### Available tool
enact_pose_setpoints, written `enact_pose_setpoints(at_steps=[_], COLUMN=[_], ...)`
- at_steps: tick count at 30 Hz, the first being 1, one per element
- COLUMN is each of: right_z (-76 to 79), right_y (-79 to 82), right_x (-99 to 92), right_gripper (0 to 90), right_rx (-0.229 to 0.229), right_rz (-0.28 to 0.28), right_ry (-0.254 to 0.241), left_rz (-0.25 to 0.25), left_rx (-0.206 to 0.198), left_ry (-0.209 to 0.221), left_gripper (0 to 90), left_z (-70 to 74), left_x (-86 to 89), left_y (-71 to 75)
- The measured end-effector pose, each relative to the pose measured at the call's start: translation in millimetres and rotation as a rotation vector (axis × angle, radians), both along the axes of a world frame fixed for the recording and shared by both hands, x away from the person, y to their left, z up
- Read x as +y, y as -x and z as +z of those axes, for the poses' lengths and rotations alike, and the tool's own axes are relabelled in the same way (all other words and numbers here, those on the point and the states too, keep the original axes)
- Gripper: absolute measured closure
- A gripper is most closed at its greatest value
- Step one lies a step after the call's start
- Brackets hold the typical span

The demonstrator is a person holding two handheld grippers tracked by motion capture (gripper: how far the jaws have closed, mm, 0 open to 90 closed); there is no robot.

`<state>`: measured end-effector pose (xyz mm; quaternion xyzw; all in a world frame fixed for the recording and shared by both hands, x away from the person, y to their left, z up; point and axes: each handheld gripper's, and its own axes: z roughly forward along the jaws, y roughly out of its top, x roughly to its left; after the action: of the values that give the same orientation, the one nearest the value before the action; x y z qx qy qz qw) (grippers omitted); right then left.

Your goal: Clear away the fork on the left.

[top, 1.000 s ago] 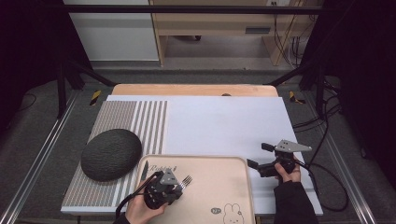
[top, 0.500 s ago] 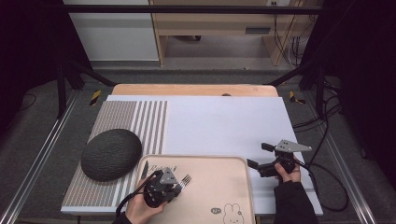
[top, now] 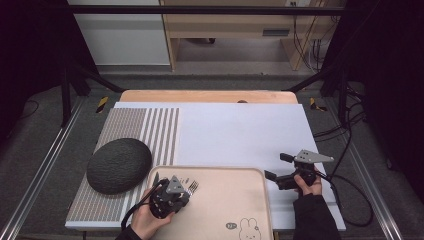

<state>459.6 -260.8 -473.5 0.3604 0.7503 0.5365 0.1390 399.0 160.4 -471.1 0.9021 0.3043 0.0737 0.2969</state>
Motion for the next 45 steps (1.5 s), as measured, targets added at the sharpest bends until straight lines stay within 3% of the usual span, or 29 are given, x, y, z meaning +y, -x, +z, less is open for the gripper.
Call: enact_pose_setpoints(at_steps=[16,34,45], right_z=[0.0,-0.1,0.0], right_y=[0.1,0.1,0.1], right_x=[0.0,0.0,-0.1], right_gripper=[0.5,0.5,0.5], right_rx=[0.0,0.0,0.001], right_rz=[0.0,-0.001,-0.001], right_ry=[0.0,0.001,0.001], left_rz=[0.032,0.093,0.117], left_rx=[-0.014,-0.022,-0.03], left_ry=[0.004,-0.032,-0.029], left_gripper=[89.6,89.6,89.6], left_z=[-0.7,1.8,3.6], left_x=[12.2,29.6,39.8], left_y=[-6.1,-8.5,-10.2])
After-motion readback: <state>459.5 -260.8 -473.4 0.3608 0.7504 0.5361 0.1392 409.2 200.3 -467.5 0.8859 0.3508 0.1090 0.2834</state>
